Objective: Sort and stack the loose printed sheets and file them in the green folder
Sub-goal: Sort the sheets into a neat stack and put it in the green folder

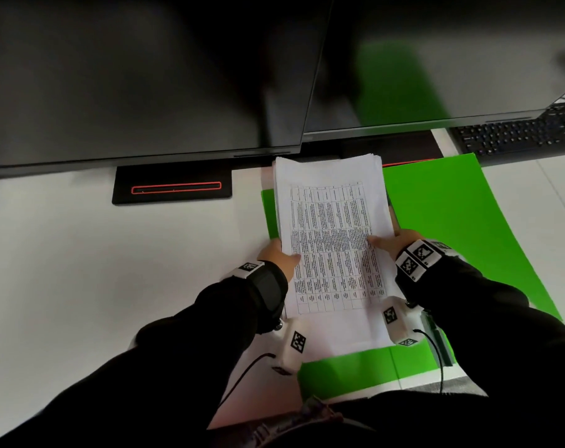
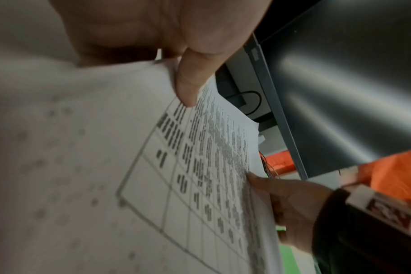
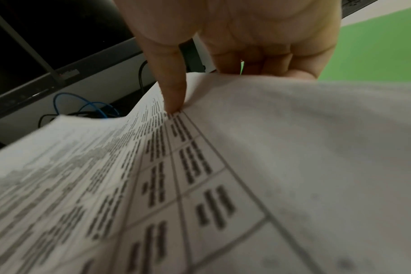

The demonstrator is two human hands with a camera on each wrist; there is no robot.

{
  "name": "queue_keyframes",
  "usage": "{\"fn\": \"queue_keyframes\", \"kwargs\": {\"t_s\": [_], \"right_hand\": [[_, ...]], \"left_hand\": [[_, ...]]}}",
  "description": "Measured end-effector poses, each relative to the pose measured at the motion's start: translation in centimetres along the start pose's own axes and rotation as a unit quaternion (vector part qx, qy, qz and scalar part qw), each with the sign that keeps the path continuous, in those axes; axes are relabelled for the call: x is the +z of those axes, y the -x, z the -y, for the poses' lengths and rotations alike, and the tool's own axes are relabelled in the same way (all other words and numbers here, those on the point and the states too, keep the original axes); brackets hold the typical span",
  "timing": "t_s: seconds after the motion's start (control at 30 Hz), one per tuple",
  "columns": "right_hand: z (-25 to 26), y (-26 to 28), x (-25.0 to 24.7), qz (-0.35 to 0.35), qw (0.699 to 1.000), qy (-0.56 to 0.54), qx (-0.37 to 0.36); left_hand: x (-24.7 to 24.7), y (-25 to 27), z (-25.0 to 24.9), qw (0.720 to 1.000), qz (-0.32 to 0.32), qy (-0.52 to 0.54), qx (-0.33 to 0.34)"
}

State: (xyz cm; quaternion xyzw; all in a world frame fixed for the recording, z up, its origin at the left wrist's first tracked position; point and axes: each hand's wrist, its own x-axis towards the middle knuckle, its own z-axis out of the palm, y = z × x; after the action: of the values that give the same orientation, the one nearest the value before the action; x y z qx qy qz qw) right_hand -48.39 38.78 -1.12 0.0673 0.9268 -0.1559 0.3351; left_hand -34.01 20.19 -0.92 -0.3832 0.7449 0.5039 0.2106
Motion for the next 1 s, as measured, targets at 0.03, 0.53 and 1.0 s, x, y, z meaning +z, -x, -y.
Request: {"fn": "queue_keyframes", "kwargs": {"t_s": [0.03,0.53,1.0], "right_hand": [[0.0,0.1,0.1,-0.002,1.0,0.001,-0.013],[0.2,10.7,3.0,0.02,0.926,-0.317,-0.205],[14.6,21.5,10.4,-0.055,0.793,-0.407,-0.45]], "left_hand": [[0.1,0.4,0.2,1.0,-0.008,-0.008,0.012],[-6.5,8.2,5.7,0.98,-0.076,0.085,0.162],[-20.2,14.7,10.1,0.837,-0.362,0.281,0.301]]}}
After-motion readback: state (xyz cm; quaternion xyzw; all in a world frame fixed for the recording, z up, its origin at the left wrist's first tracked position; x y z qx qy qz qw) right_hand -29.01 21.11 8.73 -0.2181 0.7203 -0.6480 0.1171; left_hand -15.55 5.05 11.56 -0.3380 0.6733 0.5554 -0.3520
